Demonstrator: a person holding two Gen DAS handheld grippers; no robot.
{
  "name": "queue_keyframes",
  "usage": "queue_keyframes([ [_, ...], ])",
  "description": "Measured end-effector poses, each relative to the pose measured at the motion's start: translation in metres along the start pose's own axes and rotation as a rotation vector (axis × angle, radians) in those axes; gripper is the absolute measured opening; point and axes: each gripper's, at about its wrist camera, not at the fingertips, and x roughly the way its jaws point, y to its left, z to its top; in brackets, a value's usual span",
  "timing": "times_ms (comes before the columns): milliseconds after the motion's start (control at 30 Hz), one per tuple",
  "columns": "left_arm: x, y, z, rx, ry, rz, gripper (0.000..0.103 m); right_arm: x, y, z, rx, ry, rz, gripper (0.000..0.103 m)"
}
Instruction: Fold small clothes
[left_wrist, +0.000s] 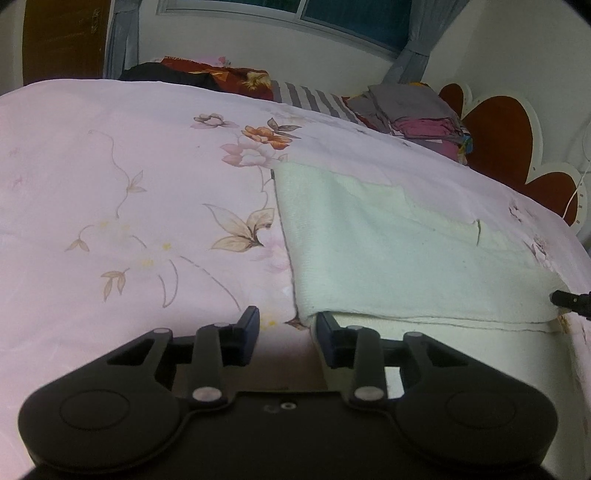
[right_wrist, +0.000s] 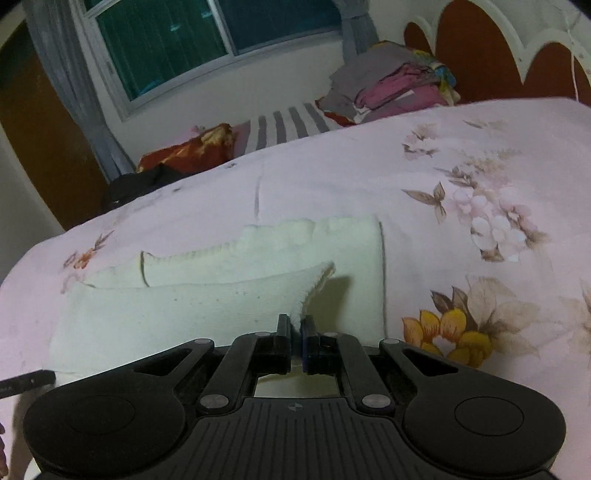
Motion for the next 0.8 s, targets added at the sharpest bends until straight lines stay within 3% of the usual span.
queue_keyframes([
  [400,0.002,0.000,0.002,0.001,0.008,0.004,0.034,-0.011,0.001,-0.001,-0.005,-0.030,-0.007,0.004],
  [800,0.003,-0.001,0.002,0.012,0.014,0.012,0.034,-0.004,-0.004,-0.015,0.035,0.003,-0.029,0.004],
])
